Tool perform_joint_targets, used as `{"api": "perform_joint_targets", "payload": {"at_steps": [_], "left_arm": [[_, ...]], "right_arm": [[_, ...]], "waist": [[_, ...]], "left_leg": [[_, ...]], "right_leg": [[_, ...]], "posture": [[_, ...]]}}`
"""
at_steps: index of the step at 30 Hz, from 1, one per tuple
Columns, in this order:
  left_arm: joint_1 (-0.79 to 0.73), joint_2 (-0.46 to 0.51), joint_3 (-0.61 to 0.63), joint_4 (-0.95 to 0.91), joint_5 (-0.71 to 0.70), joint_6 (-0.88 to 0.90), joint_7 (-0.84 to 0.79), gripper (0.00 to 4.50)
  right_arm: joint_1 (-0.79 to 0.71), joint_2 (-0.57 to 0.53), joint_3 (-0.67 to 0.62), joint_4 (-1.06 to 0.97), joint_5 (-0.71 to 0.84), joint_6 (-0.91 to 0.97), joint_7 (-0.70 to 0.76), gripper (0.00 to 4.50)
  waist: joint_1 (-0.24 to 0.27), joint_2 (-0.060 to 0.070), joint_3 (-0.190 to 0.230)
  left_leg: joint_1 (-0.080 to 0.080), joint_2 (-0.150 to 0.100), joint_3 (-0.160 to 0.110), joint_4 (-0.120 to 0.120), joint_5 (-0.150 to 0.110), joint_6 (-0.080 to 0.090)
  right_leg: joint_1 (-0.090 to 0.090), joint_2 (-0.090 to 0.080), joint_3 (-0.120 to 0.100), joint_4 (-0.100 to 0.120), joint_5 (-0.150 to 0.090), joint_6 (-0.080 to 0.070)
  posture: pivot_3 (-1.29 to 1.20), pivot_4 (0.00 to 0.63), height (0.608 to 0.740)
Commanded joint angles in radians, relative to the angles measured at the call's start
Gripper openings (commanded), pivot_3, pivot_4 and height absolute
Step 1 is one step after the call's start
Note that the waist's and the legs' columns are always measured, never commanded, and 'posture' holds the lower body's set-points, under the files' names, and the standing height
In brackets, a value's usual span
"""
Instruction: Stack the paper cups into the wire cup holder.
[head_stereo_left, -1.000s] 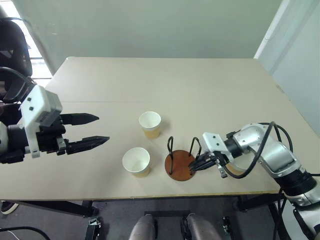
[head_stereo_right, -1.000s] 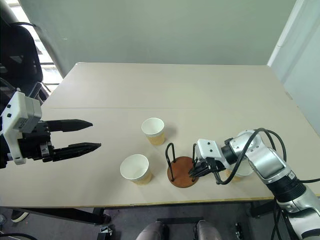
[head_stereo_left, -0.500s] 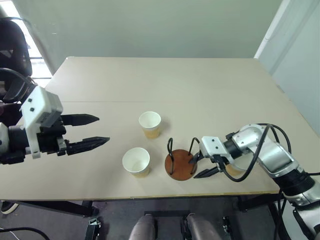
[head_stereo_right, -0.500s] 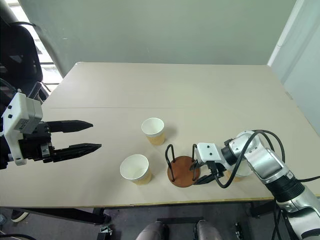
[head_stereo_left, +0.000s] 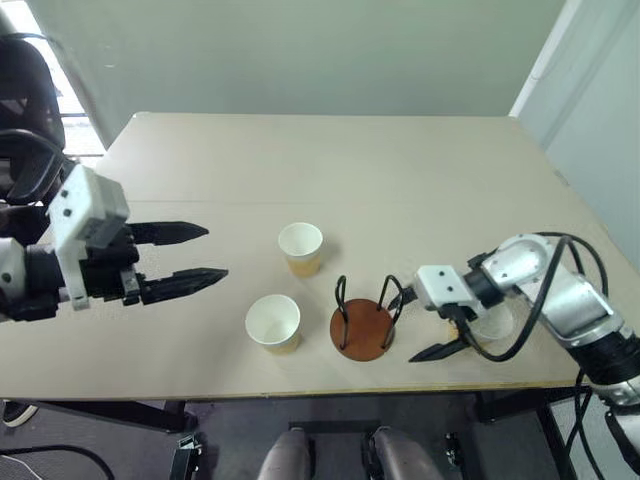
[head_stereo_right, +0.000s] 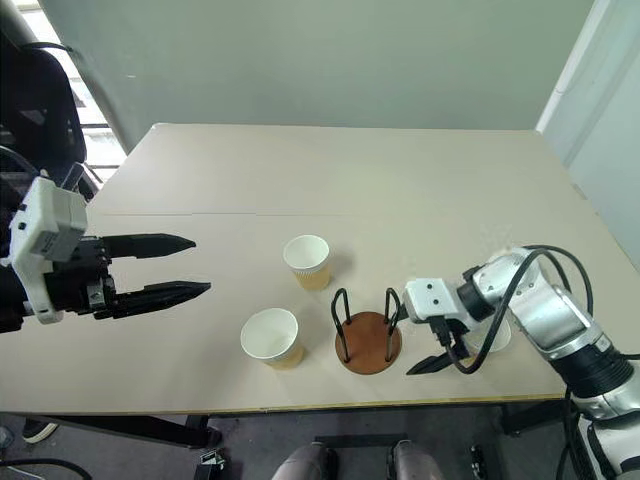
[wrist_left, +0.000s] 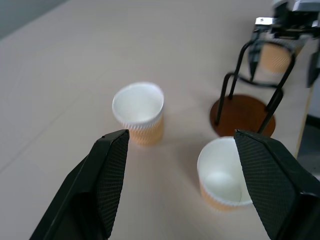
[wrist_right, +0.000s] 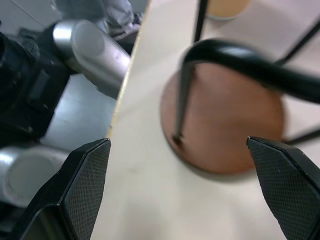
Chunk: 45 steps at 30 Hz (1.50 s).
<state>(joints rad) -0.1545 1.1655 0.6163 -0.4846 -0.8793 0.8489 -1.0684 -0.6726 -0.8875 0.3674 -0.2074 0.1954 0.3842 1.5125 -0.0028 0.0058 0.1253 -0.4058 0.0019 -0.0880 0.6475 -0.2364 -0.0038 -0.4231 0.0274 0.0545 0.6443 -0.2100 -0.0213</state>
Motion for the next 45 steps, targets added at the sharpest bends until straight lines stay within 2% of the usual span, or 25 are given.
{"api": "perform_joint_targets", "payload": {"at_steps": [1,7,11,16,23,29,38,41,45], "left_arm": [[-0.022,0.042,0.043,-0.013,-0.045,-0.007,-0.058,3.58],[-0.011,0.105,0.065,-0.062,-0.112,0.016,-0.158,3.58],[-0.006,0.132,0.051,-0.1,-0.135,0.01,-0.205,3.58],[-0.041,0.156,0.048,-0.107,-0.175,0.007,-0.229,3.58],[-0.045,0.132,0.022,-0.081,-0.16,0.006,-0.176,3.58],[-0.039,0.11,0.044,-0.103,-0.199,0.031,-0.117,3.58],[-0.001,0.098,0.093,-0.125,-0.212,0.064,-0.075,3.58],[0.01,0.089,0.109,-0.131,-0.213,0.076,-0.048,3.58],[0.02,0.077,0.128,-0.151,-0.233,0.088,-0.017,3.58]], "right_arm": [[-0.068,-0.055,-0.095,-0.014,0.024,-0.025,0.022,4.47],[-0.068,-0.204,-0.202,-0.015,0.036,-0.002,0.047,4.47],[0.077,-0.333,-0.296,-0.078,0.071,0.023,0.059,4.47],[0.264,-0.405,-0.411,-0.204,0.14,0.109,0.03,4.47],[0.389,-0.401,-0.44,-0.284,0.159,0.163,-0.048,4.47],[0.459,-0.405,-0.426,-0.254,0.154,0.137,-0.06,4.47],[0.466,-0.372,-0.34,-0.212,0.1,0.086,-0.093,4.47],[0.467,-0.357,-0.294,-0.202,0.064,0.065,-0.107,3.88],[0.456,-0.336,-0.246,-0.182,0.019,0.041,-0.122,2.47]], "waist": [[0.0,0.0,0.0],[0.004,0.0,0.0],[0.013,-0.001,0.0],[0.009,-0.002,0.001],[0.004,-0.002,0.001],[0.005,-0.002,0.002],[0.005,-0.002,0.002],[0.005,-0.002,0.002],[0.005,-0.002,0.002]], "left_leg": [[0.0,0.0,0.0,0.0,0.0,0.0],[-0.001,0.0,0.0,-0.001,-0.001,0.0],[-0.003,0.0,0.0,0.0,-0.003,0.0],[-0.001,0.0,0.001,0.0,-0.005,-0.002],[0.003,0.0,0.002,0.0,-0.004,0.0],[0.002,0.0,0.002,0.001,-0.003,0.001],[0.003,0.0,0.002,0.001,-0.004,0.002],[0.003,0.0,0.002,0.001,-0.004,0.002],[0.004,0.0,0.002,0.001,-0.004,0.002]], "right_leg": [[0.0,0.0,0.0,0.0,0.0,0.0],[-0.001,0.0,0.0,0.0,-0.001,0.0],[0.0,0.0,0.0,-0.001,-0.003,0.002],[0.0,0.001,0.001,0.0,-0.004,0.004],[0.005,0.002,0.004,0.0,-0.008,0.007],[0.006,0.002,0.005,-0.001,-0.008,0.008],[0.006,0.003,0.005,0.0,-0.005,0.014],[0.006,0.003,0.005,0.0,-0.005,0.015],[0.006,0.003,0.005,0.0,-0.004,0.016]], "posture": [[0.0,0.15,0.74],[0.0,0.15,0.74],[0.0,0.15,0.74],[0.0,0.15,0.74],[0.0,0.15,0.74],[0.0,0.15,0.74],[0.0,0.15,0.74],[0.0,0.15,0.74],[0.0,0.15,0.74]]}}
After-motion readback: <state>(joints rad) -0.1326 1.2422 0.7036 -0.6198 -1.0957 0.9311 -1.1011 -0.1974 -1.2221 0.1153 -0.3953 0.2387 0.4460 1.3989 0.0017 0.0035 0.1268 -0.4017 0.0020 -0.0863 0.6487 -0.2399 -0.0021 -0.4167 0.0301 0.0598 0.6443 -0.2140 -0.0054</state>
